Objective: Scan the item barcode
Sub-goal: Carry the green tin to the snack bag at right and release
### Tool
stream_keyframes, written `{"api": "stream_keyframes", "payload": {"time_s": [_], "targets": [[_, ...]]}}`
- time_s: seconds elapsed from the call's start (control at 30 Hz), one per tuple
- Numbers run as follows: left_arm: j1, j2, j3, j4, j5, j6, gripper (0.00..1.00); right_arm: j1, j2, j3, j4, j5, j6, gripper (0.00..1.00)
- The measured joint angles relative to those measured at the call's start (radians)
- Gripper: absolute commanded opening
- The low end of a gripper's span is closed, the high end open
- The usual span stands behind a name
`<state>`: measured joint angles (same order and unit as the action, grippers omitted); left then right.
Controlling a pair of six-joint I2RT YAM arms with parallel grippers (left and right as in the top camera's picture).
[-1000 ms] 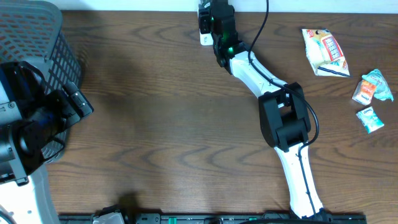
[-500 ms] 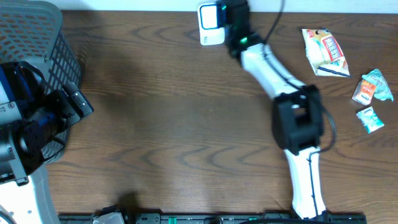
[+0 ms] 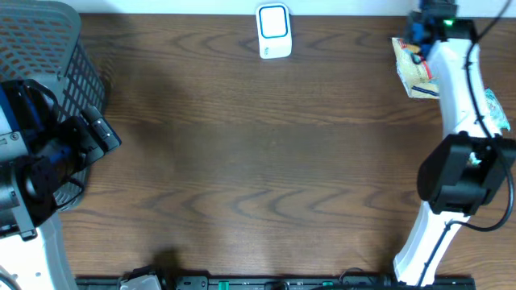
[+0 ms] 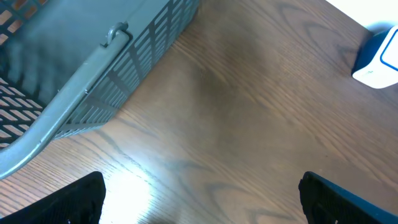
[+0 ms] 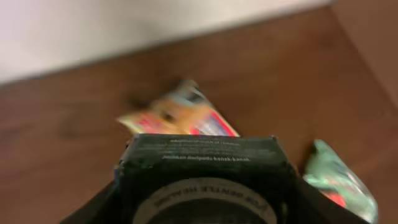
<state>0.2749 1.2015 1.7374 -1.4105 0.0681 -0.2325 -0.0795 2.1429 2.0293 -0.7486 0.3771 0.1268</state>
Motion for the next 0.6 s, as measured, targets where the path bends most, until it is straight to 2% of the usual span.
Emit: {"api": "stream_keyframes", "payload": {"time_s": [0.07,0.13,0.43,0.6], "targets": [[0.0,0.0,0.0,0.0,0.0,0.0,0.98,-0.032,0.0,0.0,-0.026,-0.002,0.006,0.8],[0.0,0.0,0.0,0.0,0.0,0.0,0.98,-0.056,0.0,0.0,-0.053,-0.003,0.007,0.99],[0.0,0.0,0.0,0.0,0.0,0.0,0.98,-0.069,-0.014,-0.002,-0.137,-0.03,0.027,0.99],[0.0,0.0,0.0,0.0,0.0,0.0,0.98,-0.056,-0.158,-0.011,-0.254,-0.157,0.041,0.99]]}}
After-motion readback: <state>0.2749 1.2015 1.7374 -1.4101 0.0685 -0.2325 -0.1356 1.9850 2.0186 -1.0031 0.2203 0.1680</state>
